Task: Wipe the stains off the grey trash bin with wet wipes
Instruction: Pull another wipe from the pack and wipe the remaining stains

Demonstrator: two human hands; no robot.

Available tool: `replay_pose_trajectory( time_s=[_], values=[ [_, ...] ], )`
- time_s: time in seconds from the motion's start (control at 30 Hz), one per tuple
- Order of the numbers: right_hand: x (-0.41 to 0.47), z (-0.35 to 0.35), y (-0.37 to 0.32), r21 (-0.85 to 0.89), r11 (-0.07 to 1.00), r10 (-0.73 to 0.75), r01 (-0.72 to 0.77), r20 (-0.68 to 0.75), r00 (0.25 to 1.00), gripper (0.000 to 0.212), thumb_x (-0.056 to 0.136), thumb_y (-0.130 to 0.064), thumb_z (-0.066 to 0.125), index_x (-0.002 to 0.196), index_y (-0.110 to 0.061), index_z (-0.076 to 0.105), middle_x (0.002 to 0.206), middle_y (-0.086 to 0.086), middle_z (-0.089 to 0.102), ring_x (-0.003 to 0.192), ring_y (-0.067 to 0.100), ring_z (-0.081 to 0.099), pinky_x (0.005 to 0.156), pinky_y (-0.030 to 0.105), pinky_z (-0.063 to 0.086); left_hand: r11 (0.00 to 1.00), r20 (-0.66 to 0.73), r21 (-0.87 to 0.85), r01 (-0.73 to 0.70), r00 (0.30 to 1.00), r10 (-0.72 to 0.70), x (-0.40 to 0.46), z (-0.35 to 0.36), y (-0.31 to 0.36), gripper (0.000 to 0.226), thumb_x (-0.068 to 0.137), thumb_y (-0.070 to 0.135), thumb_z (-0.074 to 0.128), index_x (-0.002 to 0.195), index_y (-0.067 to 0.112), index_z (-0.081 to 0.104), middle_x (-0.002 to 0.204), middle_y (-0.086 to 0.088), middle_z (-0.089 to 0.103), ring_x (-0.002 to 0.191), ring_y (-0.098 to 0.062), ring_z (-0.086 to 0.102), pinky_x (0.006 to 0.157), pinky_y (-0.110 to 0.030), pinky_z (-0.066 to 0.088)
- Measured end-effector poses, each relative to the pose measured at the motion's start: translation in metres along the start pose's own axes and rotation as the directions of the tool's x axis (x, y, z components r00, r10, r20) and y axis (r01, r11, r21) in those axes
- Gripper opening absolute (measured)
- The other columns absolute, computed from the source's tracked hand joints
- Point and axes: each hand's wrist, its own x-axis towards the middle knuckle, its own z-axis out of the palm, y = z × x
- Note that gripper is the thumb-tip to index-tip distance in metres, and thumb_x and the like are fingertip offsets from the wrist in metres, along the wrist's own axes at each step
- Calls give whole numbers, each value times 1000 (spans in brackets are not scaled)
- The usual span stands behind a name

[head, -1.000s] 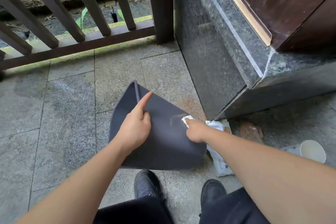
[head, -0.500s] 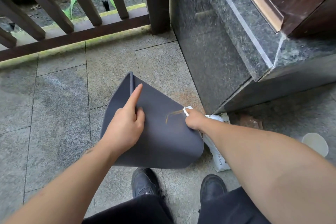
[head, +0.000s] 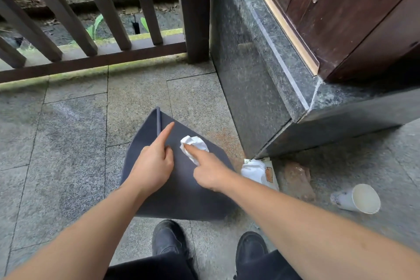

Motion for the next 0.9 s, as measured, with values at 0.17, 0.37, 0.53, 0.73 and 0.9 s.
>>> replay_pose_trajectory(
  time_s=[0.17, 0.37, 0.53, 0.73, 0.9],
  values=[
    [-32, 43, -16, 144, 988, -37, 61, -165, 986, 58, 91, -38, 31, 148, -38, 21, 156, -14, 29, 138, 2, 26, 101, 17, 22, 1000, 20, -4, -25, 999, 25, -1, -1, 0, 63, 98, 9, 42, 153, 38, 33, 55, 0, 59, 56, -6, 55, 48, -17, 37],
    [-24, 53, 8, 127, 985, -63, 113, -345, 937, 45, 97, -50, 24, 137, -44, 43, 142, -16, 49, 128, -7, 39, 99, 11, 26, 1000, 8, 18, -15, 1000, 15, -1, 2, -7, 61, 99, 13, 39, 153, 40, 33, 54, 4, 58, 54, -10, 53, 45, -18, 32],
    [8, 37, 38, 267, 950, 250, -160, -348, 904, 20, 95, -50, 38, 89, -50, 58, 102, -6, 66, 94, 15, 60, 80, 32, 41, 1000, 36, -4, 6, 999, -6, -6, -2, -20, 56, 102, 21, 38, 151, 47, 31, 58, 0, 55, 47, -10, 47, 41, -19, 32],
    [47, 3, 76, 127, 920, 388, -370, -178, 904, 50, 105, -37, 23, 127, -4, 53, 106, 8, 47, 110, 30, 51, 97, 37, 37, 1000, 1, 9, -22, 1000, 22, -5, -2, -21, 58, 99, 18, 39, 148, 48, 36, 52, 4, 51, 44, -12, 44, 41, -21, 35],
    [63, 3, 95, 78, 904, 428, -421, -194, 883, 48, 105, -27, 21, 139, -2, 44, 140, 22, 48, 130, 37, 44, 105, 39, 33, 999, -18, 35, -34, 999, 35, -3, -3, -22, 59, 98, 17, 39, 146, 49, 37, 57, 10, 57, 49, -10, 50, 45, -19, 34]
  ],
)
